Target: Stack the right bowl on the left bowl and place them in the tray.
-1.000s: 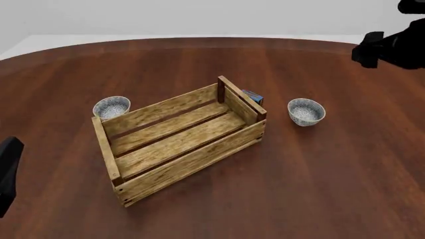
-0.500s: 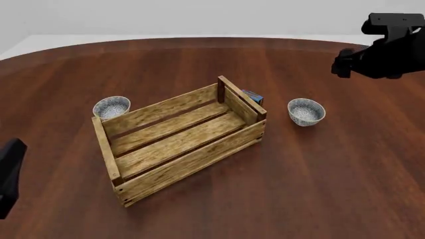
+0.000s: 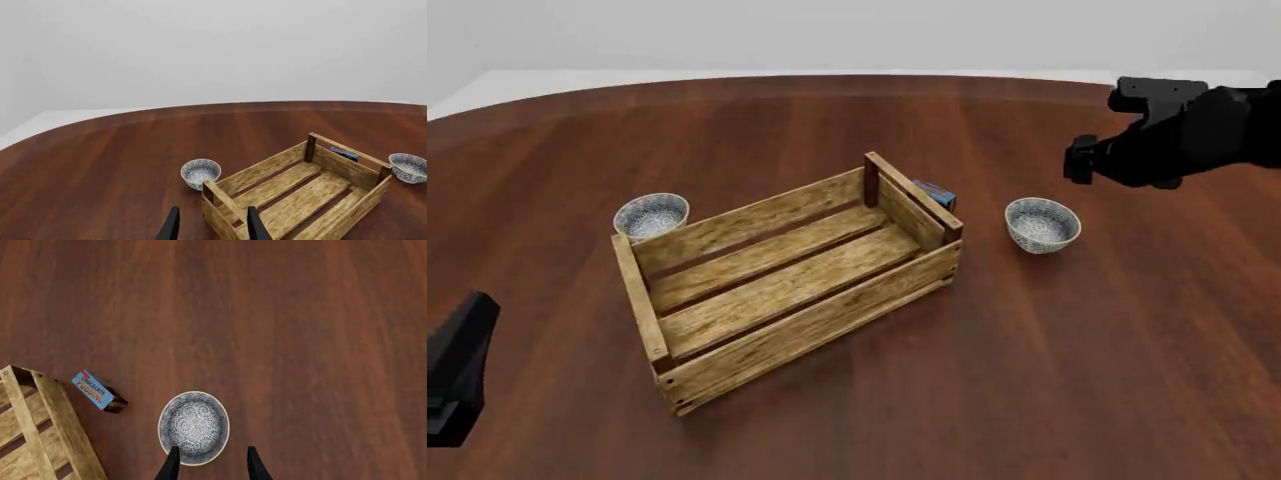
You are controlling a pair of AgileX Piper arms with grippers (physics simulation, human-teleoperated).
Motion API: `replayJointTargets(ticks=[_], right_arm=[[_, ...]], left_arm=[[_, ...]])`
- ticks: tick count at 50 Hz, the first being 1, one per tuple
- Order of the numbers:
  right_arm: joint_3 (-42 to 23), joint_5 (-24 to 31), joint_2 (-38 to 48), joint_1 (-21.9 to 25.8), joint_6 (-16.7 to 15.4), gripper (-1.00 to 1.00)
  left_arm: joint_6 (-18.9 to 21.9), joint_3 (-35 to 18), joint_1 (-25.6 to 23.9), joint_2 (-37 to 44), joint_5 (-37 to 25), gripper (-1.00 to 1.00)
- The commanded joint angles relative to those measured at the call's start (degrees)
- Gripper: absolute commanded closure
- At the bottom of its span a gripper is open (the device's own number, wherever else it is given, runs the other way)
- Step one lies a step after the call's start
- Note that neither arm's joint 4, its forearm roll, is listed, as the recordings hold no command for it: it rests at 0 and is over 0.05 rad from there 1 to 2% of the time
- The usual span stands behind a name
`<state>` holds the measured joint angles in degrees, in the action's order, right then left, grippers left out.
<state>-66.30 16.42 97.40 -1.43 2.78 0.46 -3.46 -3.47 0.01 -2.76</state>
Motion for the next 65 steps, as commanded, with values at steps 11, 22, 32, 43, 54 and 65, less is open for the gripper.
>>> replayJointTargets(ticks=[11, 22, 32, 43, 54, 65], right_arm=[[-1.72, -4.7, 9.28, -0.25, 1.38, -1.0], [-1.56, -7.08, 12.87, -0.75, 1.76, -1.0], [-0.55, -9.96, 15.96, -0.3, 2.65, -1.0], [0.78, -12.1, 17.36, -0.46, 2.2, -1.0], [1.89, -13.89, 18.62, -0.21, 2.49, 1.0], [2.79, -14.19, 17.98, -0.04, 2.39, 1.0]], left_arm=[[0.27, 2.18, 0.17, 0.0, 1.25, -1.0], [0.27, 2.99, 0.19, 0.01, 1.62, -1.0], [0.32, 2.98, 0.16, 0.01, 1.53, -1.0], [0.38, 3.15, 0.1, 0.03, 1.5, -1.0], [0.39, 2.97, 0.01, 0.03, 1.27, -1.0], [0.36, 2.61, -0.11, 0.01, 1.03, -1.0]])
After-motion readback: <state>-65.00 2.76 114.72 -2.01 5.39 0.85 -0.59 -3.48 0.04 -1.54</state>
